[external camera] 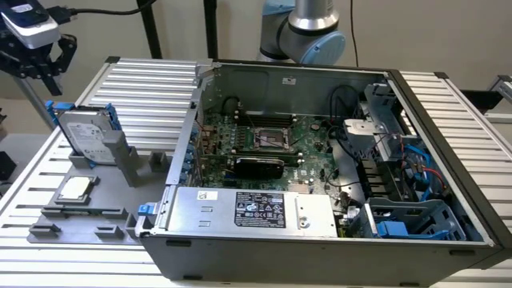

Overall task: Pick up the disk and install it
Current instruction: 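Pick up the disk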

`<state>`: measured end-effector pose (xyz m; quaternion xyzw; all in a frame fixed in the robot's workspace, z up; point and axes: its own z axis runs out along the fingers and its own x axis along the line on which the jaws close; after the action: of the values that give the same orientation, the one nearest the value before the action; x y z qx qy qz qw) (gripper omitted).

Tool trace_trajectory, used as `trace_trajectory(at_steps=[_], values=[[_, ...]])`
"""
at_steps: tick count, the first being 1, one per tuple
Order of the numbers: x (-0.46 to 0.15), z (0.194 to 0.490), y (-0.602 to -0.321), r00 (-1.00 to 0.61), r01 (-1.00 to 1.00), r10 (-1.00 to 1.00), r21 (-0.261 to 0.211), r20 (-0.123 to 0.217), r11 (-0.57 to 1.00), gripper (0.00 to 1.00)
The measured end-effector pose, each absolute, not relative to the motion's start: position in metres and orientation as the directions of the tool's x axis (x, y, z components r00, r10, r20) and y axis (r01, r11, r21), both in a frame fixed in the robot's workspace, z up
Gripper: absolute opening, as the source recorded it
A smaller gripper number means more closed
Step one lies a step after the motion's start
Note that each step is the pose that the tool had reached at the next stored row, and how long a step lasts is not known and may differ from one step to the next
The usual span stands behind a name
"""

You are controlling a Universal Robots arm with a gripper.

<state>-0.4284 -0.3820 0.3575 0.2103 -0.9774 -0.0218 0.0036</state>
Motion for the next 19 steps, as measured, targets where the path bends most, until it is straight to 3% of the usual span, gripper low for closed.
trace_trajectory(at_steps=[19], values=[[-0.4284, 0.3572, -0.382, -0.719, -0.694, -0.695, 0.04, 0.001, 0.719, 0.0]])
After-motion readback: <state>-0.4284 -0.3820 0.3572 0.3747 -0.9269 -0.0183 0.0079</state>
